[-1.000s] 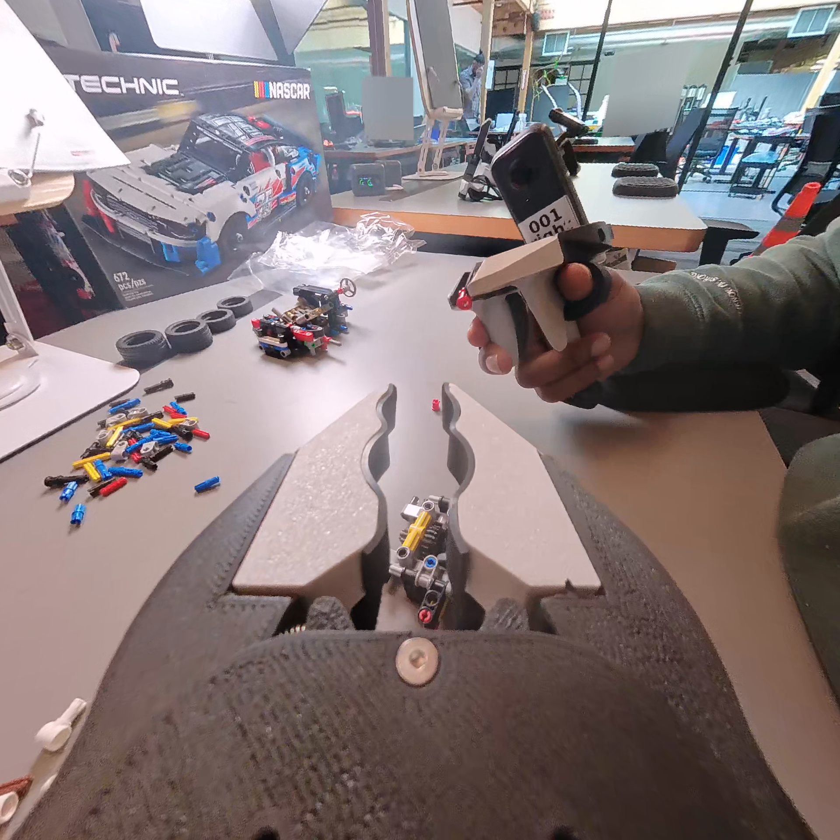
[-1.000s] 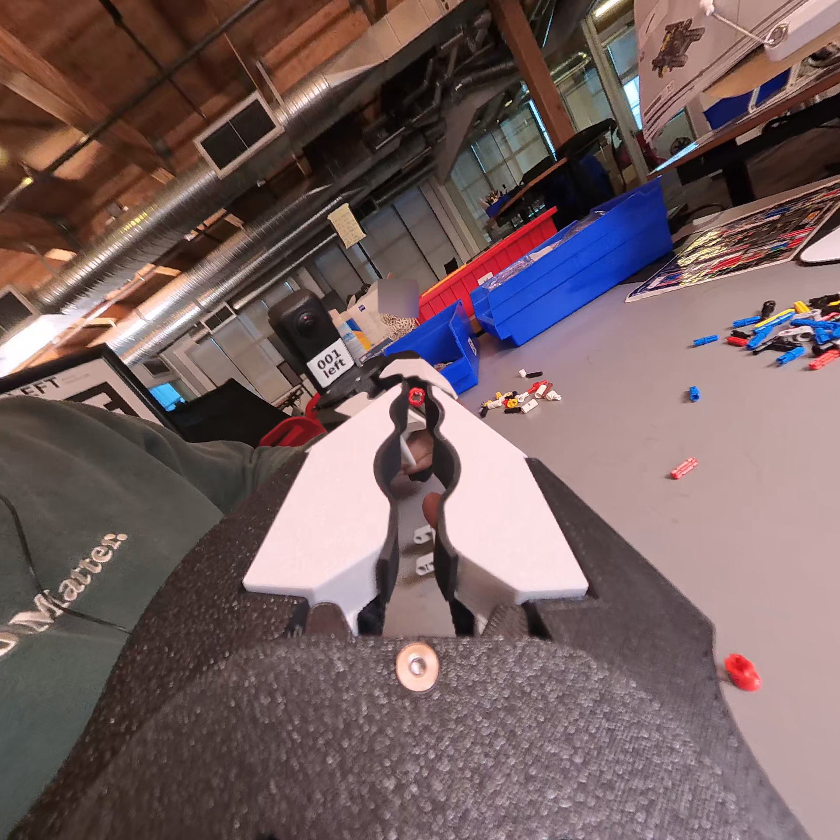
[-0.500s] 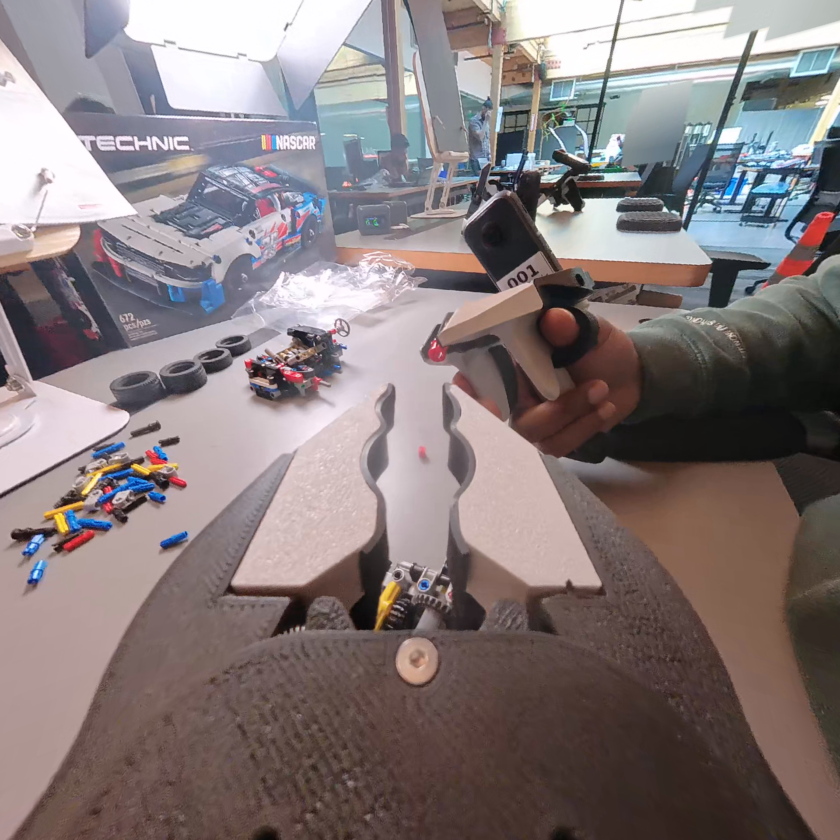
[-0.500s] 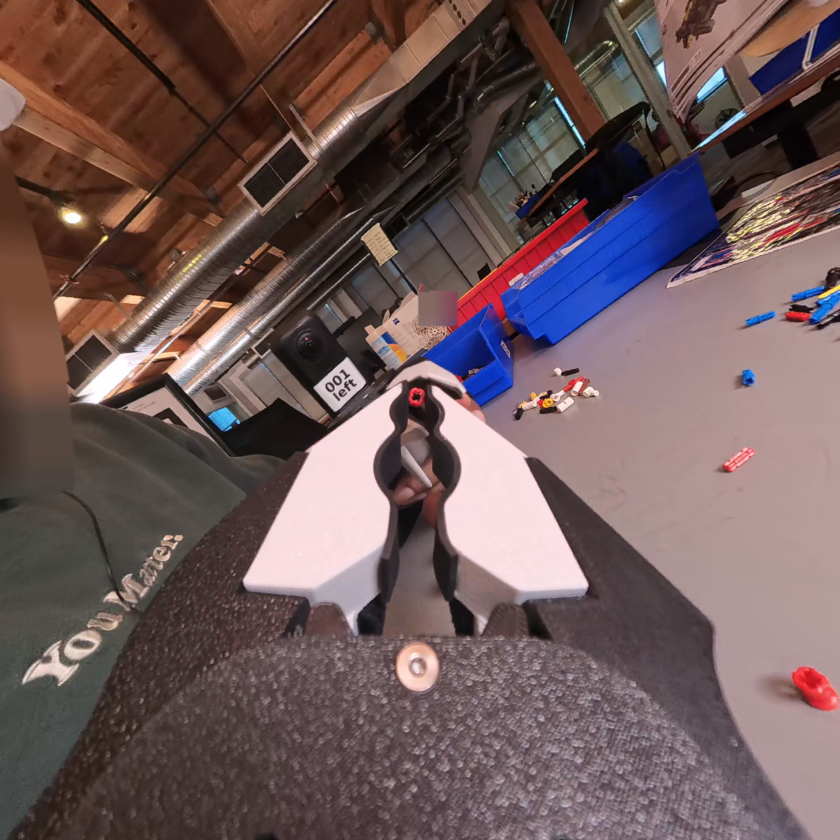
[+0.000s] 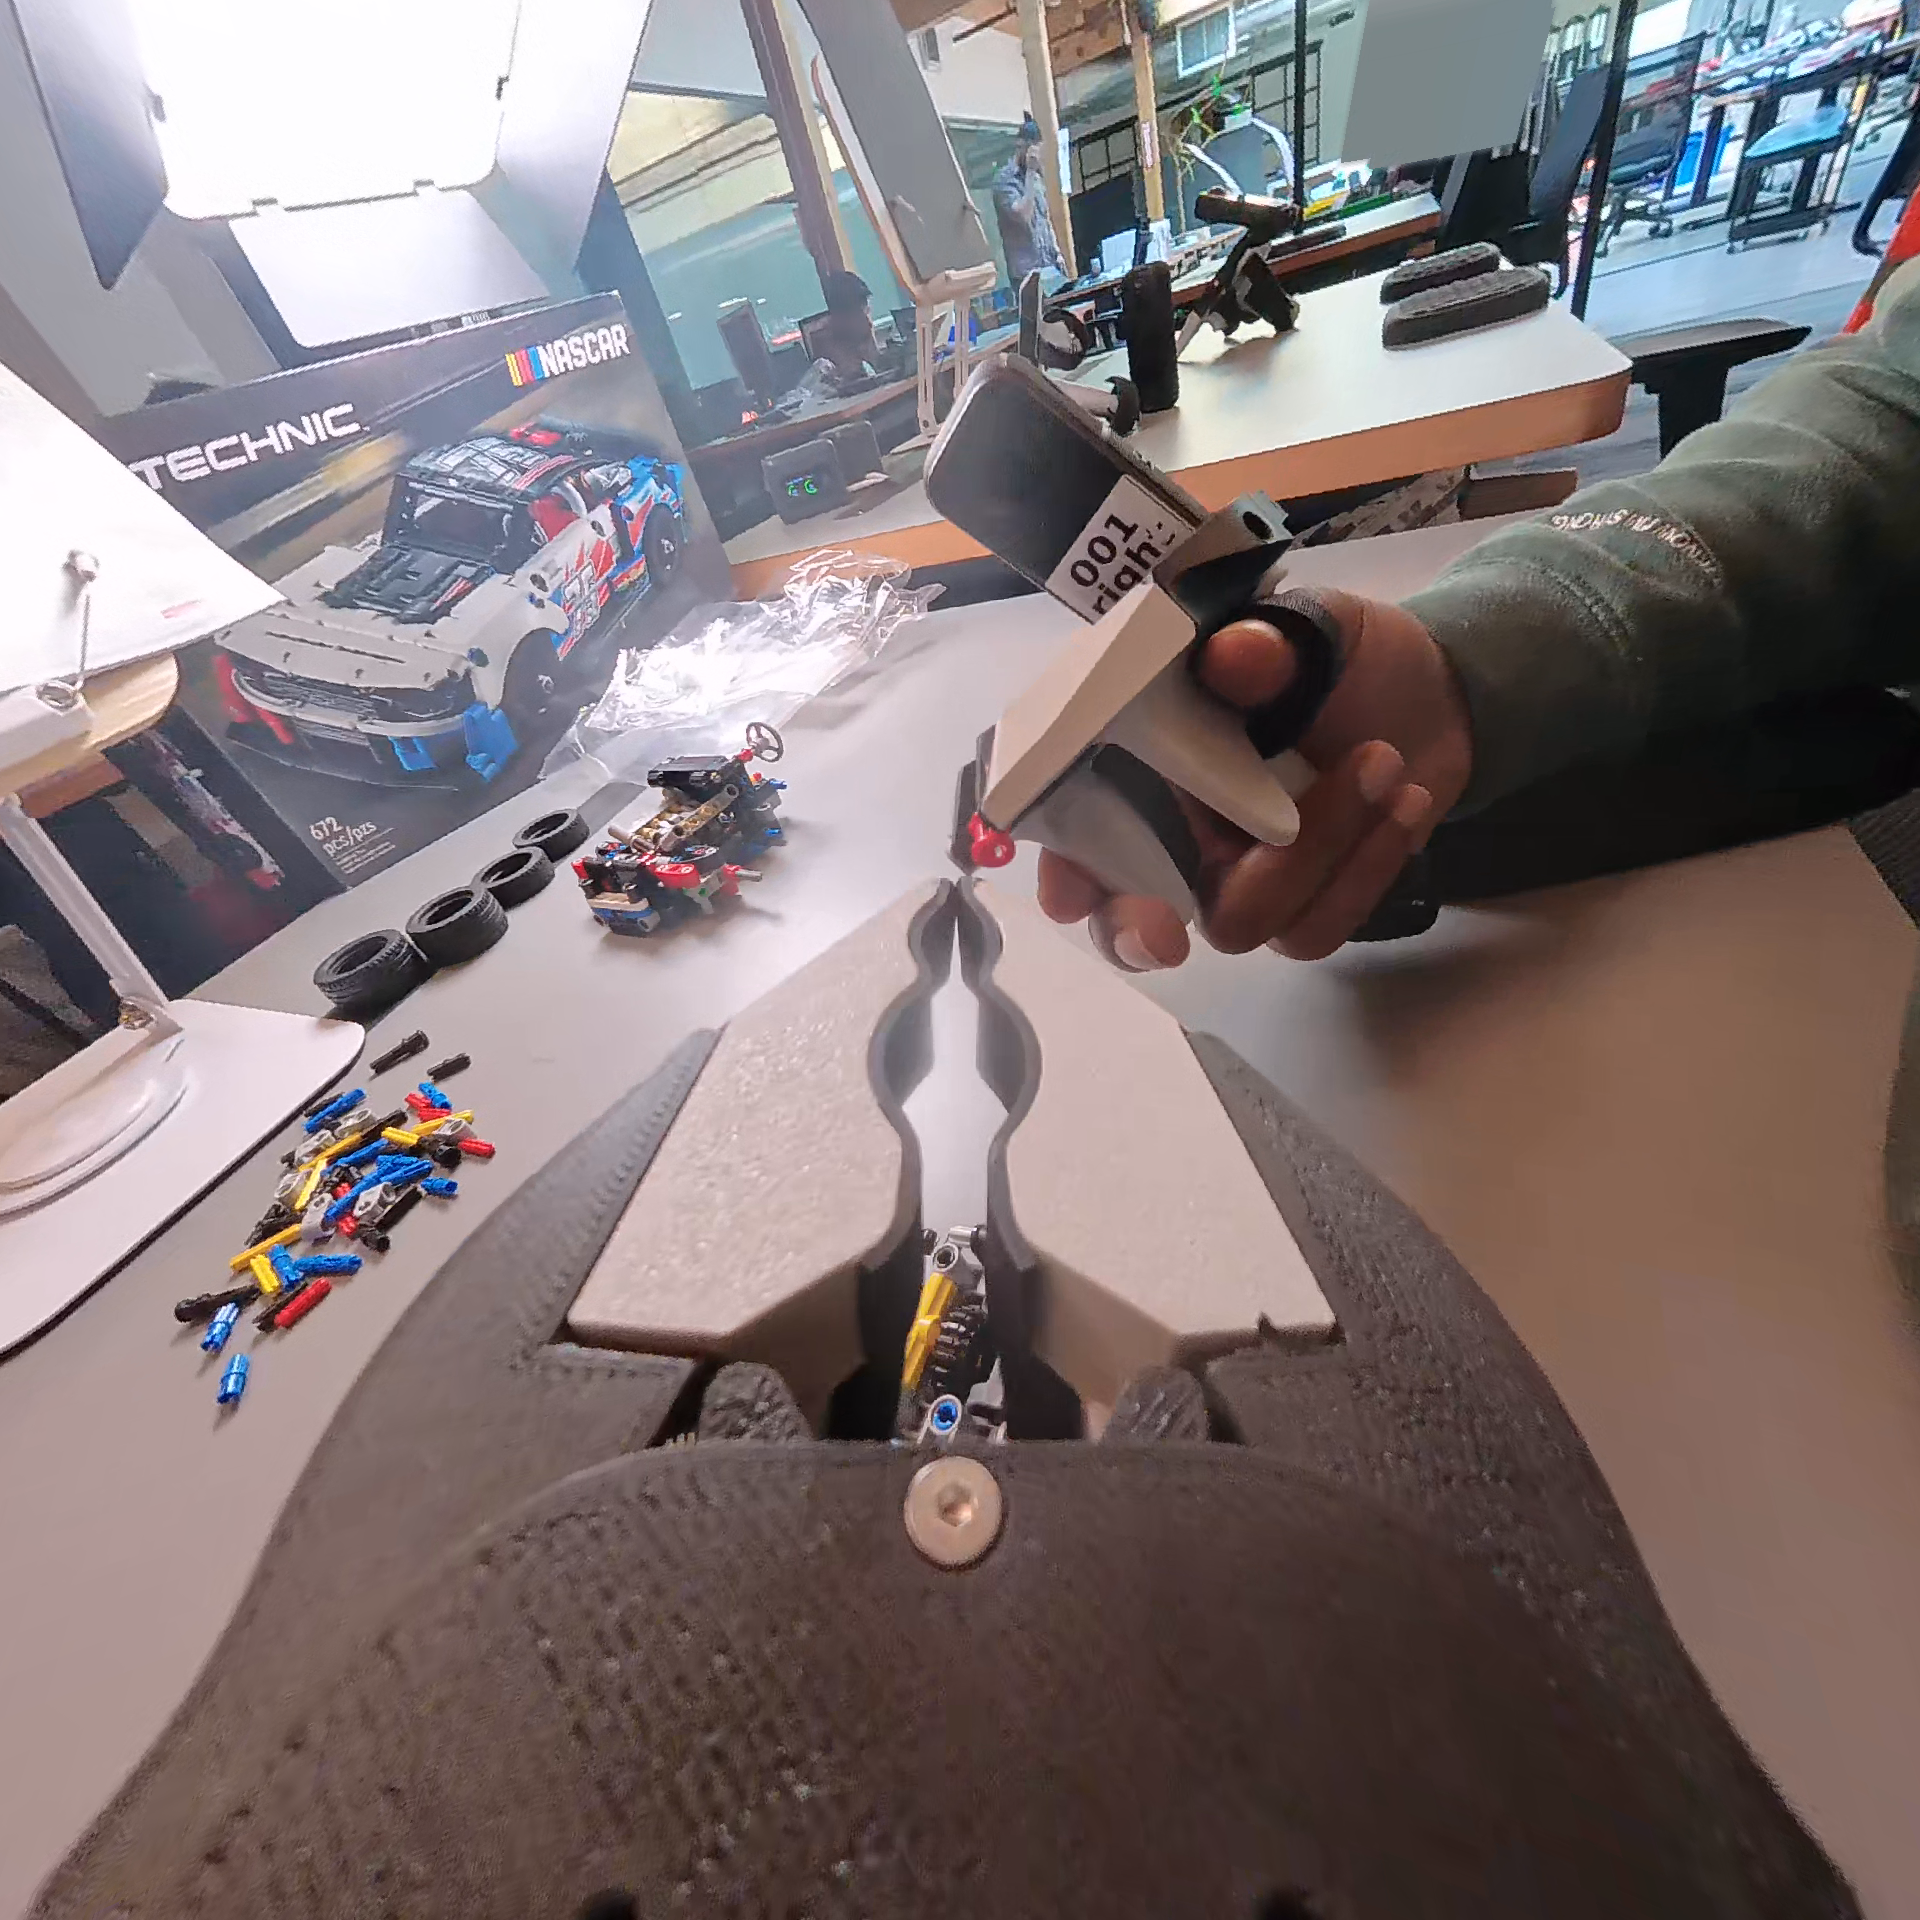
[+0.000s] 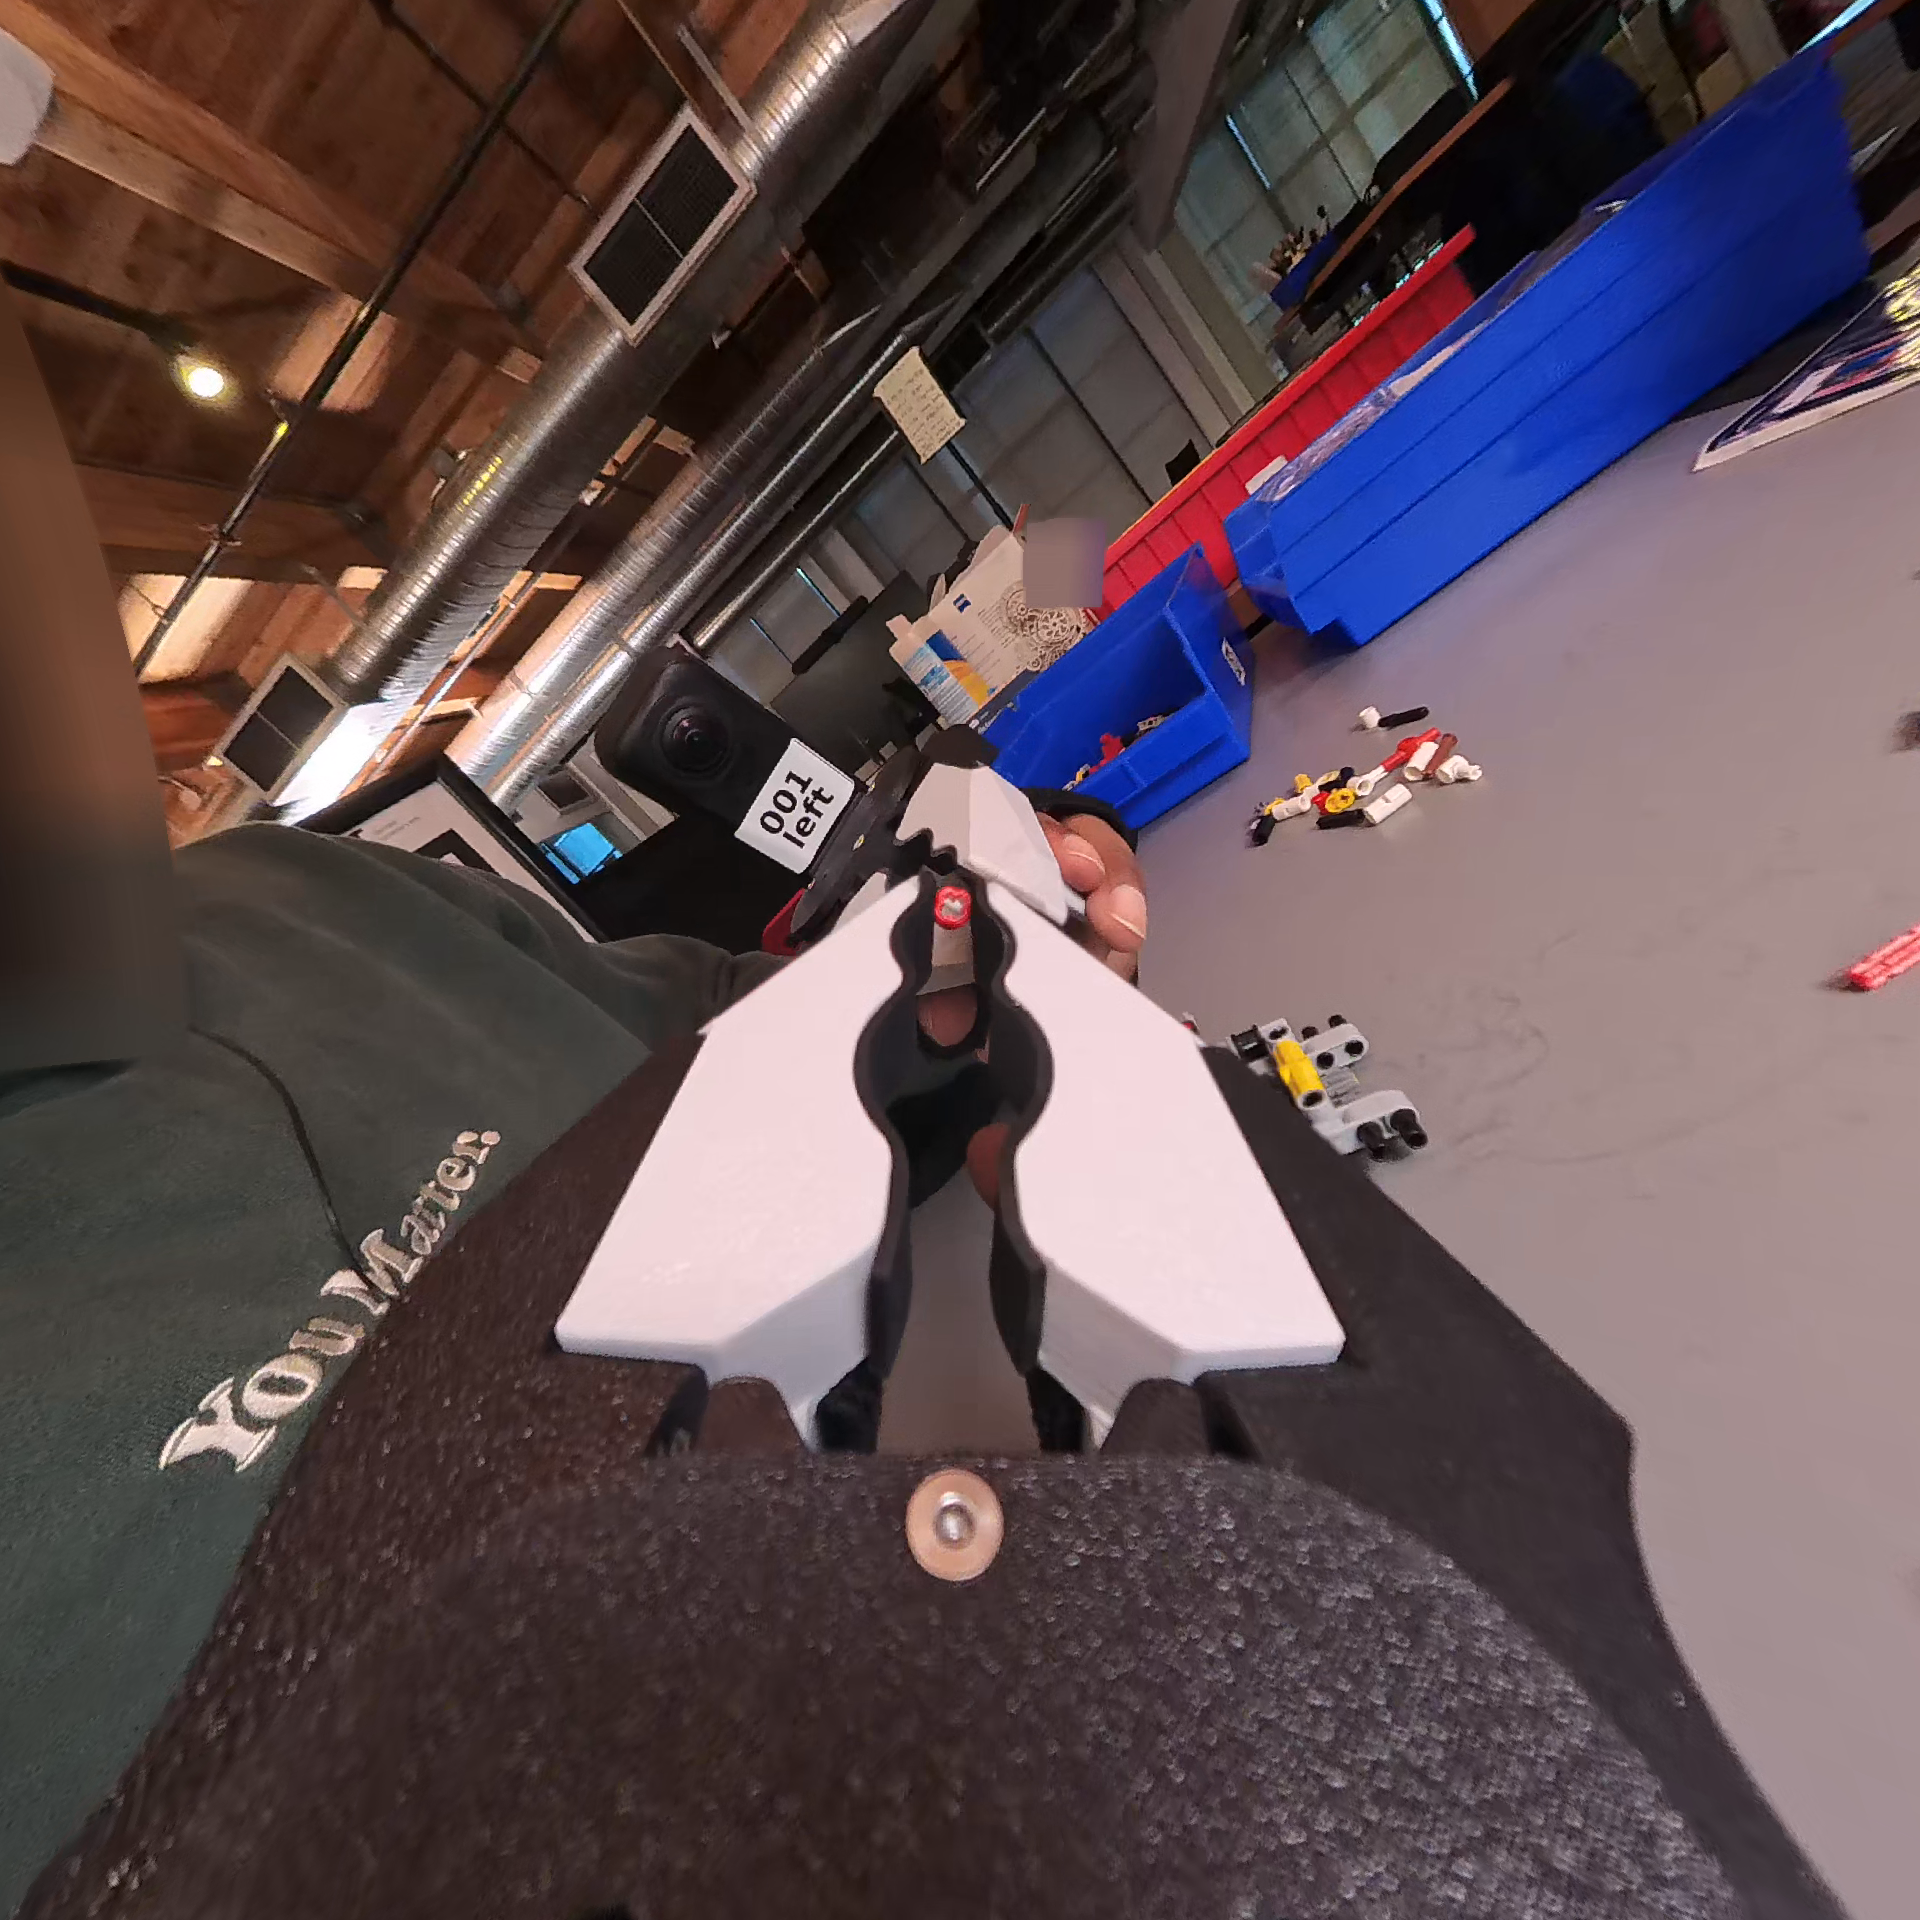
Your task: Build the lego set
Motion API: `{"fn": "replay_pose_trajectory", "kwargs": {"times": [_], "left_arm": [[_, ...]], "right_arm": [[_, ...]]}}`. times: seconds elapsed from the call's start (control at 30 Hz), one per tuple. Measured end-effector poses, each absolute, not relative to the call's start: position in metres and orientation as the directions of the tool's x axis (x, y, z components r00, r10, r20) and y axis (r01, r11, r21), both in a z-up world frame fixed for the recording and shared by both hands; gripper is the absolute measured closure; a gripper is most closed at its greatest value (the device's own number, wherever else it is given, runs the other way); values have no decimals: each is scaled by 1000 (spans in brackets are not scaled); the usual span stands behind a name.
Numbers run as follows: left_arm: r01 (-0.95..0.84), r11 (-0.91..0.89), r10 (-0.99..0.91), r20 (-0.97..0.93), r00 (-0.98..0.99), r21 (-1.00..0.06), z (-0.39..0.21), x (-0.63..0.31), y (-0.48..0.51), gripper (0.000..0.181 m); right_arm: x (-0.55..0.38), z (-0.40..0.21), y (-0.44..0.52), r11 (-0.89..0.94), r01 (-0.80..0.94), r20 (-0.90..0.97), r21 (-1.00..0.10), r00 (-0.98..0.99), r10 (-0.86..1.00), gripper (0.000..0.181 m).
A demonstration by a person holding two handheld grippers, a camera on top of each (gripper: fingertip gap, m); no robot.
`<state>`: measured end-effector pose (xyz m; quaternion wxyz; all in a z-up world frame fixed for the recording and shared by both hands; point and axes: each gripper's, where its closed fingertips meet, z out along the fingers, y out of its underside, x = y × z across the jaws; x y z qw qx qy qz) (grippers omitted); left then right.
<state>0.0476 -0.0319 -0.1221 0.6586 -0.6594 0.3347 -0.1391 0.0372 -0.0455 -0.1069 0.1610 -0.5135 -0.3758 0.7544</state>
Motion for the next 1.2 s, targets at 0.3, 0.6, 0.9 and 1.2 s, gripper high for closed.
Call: {"fn": "replay_pose_trajectory", "kwargs": {"times": [0.3, 0.6, 0.9, 1.2], "left_arm": [[-172, 90, -612, -191, 768, -981, -110, 37, -31, 168], [-216, 125, -602, -247, 759, -968, -106, 45, -34, 167], [-269, 139, -594, -297, 747, -953, -107, 46, -35, 176], [-244, 100, -677, -246, 694, -965, -111, 49, -44, 177]], "right_arm": [[41, -100, -31, -713, 90, -679, -695, -407, 611, 177], [40, -99, -30, -783, 112, -741, -612, -427, 518, 176], [34, -106, -36, -766, 128, -738, -630, -405, 540, 176], [36, -110, -45, -627, 155, -631, -763, -392, 670, 176]]}}
